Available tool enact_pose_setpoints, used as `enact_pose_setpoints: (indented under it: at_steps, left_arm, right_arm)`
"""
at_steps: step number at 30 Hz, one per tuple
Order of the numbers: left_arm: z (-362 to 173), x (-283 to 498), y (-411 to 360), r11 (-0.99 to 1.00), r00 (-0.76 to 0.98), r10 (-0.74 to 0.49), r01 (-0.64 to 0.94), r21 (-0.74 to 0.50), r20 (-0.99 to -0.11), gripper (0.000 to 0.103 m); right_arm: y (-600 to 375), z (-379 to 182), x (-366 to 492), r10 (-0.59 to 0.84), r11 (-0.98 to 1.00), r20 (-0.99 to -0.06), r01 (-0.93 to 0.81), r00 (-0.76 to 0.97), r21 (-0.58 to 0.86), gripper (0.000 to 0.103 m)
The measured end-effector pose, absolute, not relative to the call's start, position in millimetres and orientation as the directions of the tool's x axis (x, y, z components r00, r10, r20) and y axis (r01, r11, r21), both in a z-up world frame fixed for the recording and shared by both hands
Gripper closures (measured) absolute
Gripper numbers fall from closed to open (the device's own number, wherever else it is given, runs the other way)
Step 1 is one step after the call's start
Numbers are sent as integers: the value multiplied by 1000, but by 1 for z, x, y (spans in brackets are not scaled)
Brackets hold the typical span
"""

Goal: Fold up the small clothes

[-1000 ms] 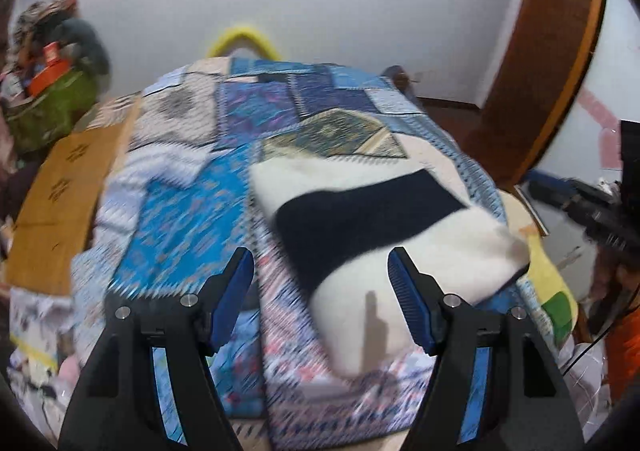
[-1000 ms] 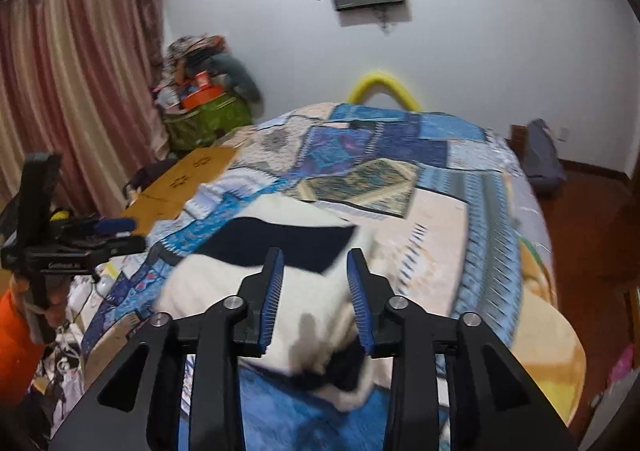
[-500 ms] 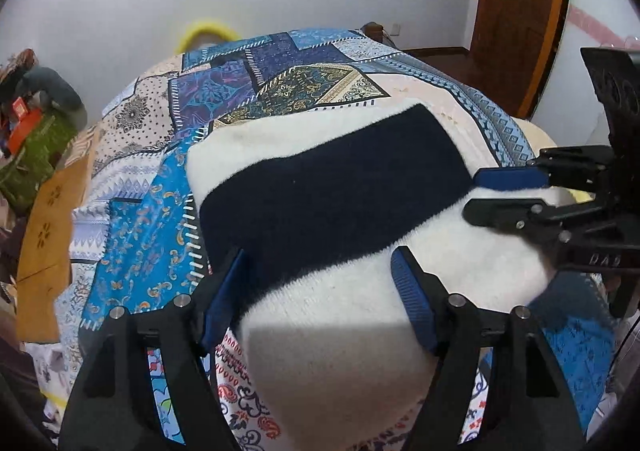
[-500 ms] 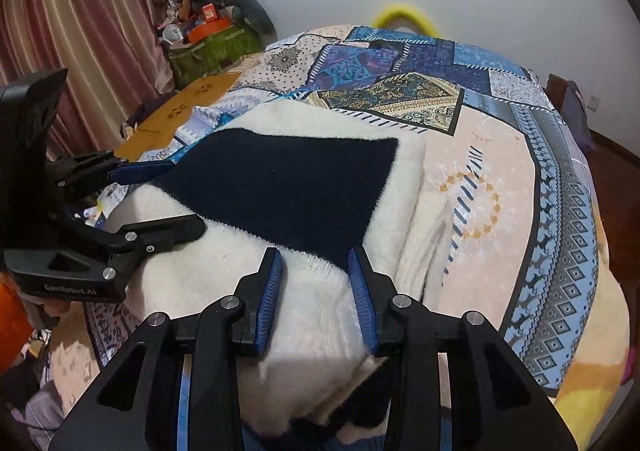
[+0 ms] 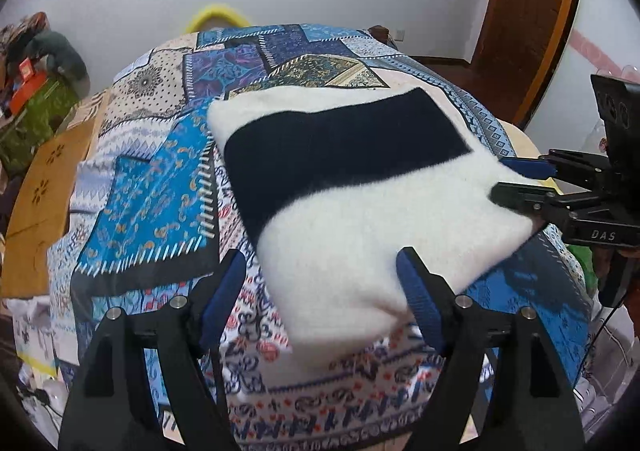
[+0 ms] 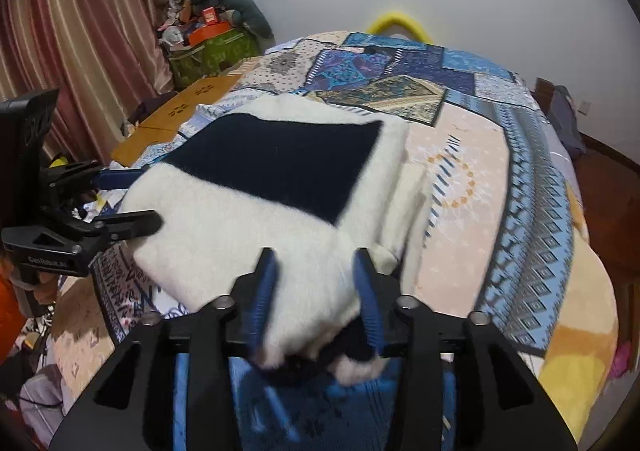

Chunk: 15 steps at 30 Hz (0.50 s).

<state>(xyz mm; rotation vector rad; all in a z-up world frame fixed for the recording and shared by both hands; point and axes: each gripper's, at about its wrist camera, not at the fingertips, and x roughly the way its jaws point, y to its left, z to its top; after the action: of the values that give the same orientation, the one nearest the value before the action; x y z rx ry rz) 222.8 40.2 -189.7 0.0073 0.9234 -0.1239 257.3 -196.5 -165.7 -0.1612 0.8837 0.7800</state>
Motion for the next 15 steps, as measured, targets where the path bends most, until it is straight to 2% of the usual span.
enact_pose_setpoints:
  at_steps: [7,12,15]
  left_arm:
    - [-171,214,47,993,607,-107,97,-60,-788,25]
    - [-158,223,62,996,625,-87,45,-76,-776,22]
    - [-163,238,75,990,601,-106,-6,-138,-792,20]
  right_arm:
    - [-211,-155,256,545,732,-746,-652,384,198,50]
    - [-222,-135,266,547,764,-706,-614,451,199,19]
    - [-224,-135,279,549,780,-699,-581,458,232,17]
